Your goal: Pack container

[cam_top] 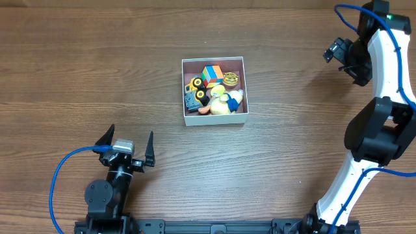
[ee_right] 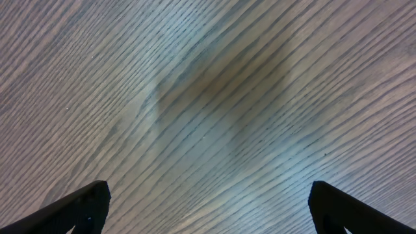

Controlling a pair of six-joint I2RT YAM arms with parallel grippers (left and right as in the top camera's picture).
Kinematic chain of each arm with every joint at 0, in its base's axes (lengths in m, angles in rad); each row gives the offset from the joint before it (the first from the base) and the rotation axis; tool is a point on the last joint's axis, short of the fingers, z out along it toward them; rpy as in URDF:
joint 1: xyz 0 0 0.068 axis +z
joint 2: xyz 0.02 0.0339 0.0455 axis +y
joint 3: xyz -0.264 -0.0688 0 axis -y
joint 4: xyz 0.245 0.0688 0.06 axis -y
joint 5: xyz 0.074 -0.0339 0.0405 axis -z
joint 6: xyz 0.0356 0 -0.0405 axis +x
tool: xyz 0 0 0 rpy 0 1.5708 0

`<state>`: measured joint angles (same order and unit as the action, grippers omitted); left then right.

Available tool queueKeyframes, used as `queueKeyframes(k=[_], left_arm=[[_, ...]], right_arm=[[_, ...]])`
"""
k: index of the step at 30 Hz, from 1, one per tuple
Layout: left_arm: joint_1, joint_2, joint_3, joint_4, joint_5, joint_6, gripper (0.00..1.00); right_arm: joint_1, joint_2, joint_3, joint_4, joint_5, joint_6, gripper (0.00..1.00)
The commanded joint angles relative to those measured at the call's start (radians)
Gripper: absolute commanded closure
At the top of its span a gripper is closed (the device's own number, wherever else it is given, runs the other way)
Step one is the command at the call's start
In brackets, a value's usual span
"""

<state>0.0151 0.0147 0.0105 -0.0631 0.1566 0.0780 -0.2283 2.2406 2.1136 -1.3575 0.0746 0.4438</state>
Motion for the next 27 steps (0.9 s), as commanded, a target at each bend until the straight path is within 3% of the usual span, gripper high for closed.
queueKeyframes(k=[1, 16, 27], left_arm=[[0.004, -0.011, -0.006, 0.000, -0.007, -0.014, 0.00], [0.004, -0.011, -0.006, 0.000, -0.007, -0.014, 0.00], [0.004, -0.011, -0.006, 0.000, -0.007, -0.014, 0.00]], right_arm=[[0.002, -0.005, -0.002, 0.003, 0.002, -0.002, 0.00], [0.027, -0.045, -0.002, 0.003, 0.002, -0.002, 0.00], [0.284, -0.347, -0.002, 0.003, 0.002, -0.002, 0.00]])
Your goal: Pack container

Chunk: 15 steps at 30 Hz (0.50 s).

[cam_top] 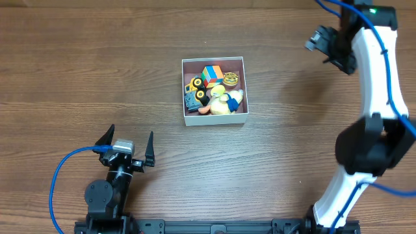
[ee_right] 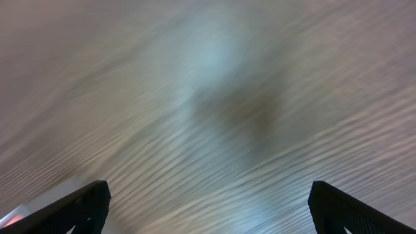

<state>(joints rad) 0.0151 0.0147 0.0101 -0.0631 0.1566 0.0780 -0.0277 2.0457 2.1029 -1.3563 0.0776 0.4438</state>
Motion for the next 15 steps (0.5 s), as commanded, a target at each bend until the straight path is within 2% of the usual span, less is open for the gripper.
queueKeyframes(k=[1, 6, 9, 12, 15], left_arm=[[0.004, -0.011, -0.006, 0.000, -0.007, -0.014, 0.00], [0.004, -0.011, -0.006, 0.000, -0.007, -0.014, 0.00], [0.004, -0.011, -0.006, 0.000, -0.007, -0.014, 0.00], [0.004, -0.011, -0.006, 0.000, -0.007, -0.014, 0.00], [0.004, -0.011, -0.006, 0.000, -0.007, -0.014, 0.00]], right_arm=[[0.108, -0.177, 0.009, 0.002, -0.001, -0.002, 0.00], [0.181, -0.308, -0.056, 0.003, -0.001, -0.002, 0.00], [0.183, -0.412, -0.188, 0.006, 0.019, -0.003, 0.00], [0.183, -0.533, -0.332, 0.069, 0.140, -0.002, 0.00], [0.183, -0.662, -0.417, 0.055, 0.151, -0.003, 0.00]])
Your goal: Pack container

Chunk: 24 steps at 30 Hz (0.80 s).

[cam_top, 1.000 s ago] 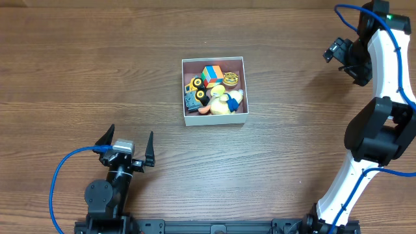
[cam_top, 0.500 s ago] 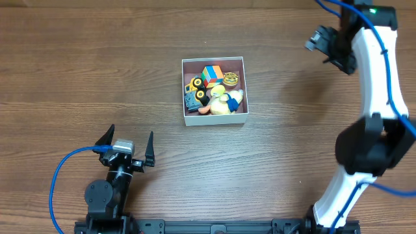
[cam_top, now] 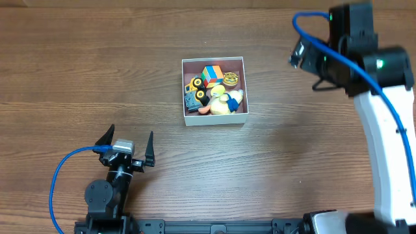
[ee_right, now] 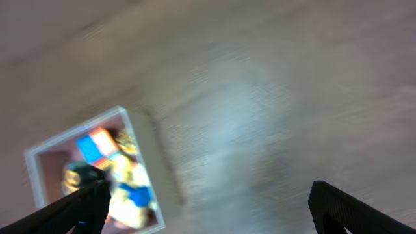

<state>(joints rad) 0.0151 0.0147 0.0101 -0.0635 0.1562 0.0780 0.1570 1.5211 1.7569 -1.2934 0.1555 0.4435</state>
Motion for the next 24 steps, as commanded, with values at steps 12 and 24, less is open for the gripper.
queueKeyframes(k=[12, 24], left_arm=[[0.004, -0.011, -0.006, 0.001, -0.007, -0.014, 0.00], [0.004, -0.011, -0.006, 0.001, -0.006, -0.014, 0.00]], right_arm=[[-0.060, -0.718, -0.631, 0.546, 0.000, -0.025, 0.00], [-0.068, -1.197, -1.363, 1.184, -0.158, -0.102, 0.00]])
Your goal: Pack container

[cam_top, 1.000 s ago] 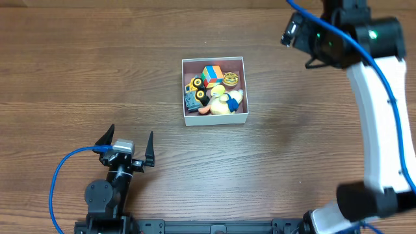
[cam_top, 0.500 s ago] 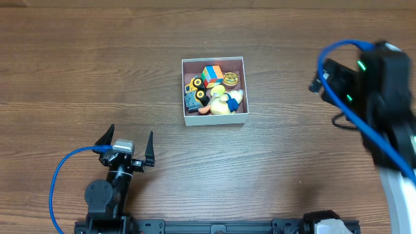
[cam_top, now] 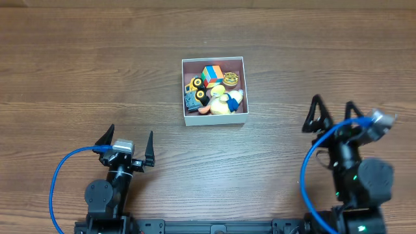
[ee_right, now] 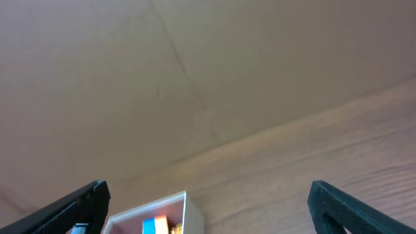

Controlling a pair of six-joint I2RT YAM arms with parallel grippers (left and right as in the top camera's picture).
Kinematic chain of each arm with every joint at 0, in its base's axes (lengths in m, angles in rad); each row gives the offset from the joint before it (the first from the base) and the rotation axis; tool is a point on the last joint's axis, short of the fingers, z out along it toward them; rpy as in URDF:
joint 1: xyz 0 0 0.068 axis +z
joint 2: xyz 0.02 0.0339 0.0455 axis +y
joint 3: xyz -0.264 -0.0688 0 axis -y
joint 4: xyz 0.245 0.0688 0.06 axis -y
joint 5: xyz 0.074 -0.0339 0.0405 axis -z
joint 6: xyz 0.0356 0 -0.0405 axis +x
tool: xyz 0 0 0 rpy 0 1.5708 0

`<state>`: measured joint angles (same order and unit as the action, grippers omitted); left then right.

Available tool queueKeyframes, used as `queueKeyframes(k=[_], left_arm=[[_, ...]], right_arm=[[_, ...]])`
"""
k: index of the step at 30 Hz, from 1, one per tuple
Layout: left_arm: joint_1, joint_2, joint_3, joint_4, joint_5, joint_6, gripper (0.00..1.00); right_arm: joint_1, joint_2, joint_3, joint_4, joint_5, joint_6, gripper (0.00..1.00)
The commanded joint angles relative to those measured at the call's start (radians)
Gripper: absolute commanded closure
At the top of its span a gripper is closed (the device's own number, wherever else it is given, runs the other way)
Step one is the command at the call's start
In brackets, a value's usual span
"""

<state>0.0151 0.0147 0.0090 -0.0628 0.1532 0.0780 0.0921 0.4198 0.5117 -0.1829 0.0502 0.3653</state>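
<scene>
A white square container (cam_top: 214,91) stands on the wooden table, filled with several small toys: a multicoloured block, a yellow truck, a duck, a cookie-like disc. My right gripper (cam_top: 333,114) rests open and empty at the table's lower right, fingers pointing toward the far side. In the right wrist view its gripper (ee_right: 208,208) is spread wide, and the container's far corner (ee_right: 166,214) shows low between the fingers. My left gripper (cam_top: 126,142) stands open and empty at the lower left.
Blue cables loop beside both arm bases at the front edge. A brown wall fills the upper part of the right wrist view beyond the table's far edge.
My right arm has come down from the upper right, above and right of the container, to a folded pose at the table's lower right. Its gripper remains open. The left arm has not moved.
My right gripper was open over bare wood at the far right edge, then nearer the container at the upper right, then right of the container with the box in its wrist view. Now it rests at the lower right. Container and left arm stayed put.
</scene>
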Motion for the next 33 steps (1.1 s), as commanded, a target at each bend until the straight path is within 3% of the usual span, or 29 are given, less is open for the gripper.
queueKeyframes(k=[1, 11, 18, 33], left_arm=[[0.004, -0.010, -0.005, 0.000, -0.003, -0.014, 0.00], [0.004, -0.010, -0.005, 0.000, -0.003, -0.014, 0.00], [0.004, -0.010, -0.005, 0.000, -0.003, -0.014, 0.00], [0.004, -0.010, -0.005, 0.000, -0.003, -0.014, 0.00]], right_arm=[[-0.003, -0.120, -0.149, 0.091, -0.053, -0.032, 0.00], [-0.004, -0.294, -0.305, 0.129, -0.053, -0.094, 0.00], [-0.004, -0.353, -0.334, 0.165, -0.151, -0.231, 0.00], [-0.050, -0.417, -0.443, 0.272, -0.169, -0.235, 0.00]])
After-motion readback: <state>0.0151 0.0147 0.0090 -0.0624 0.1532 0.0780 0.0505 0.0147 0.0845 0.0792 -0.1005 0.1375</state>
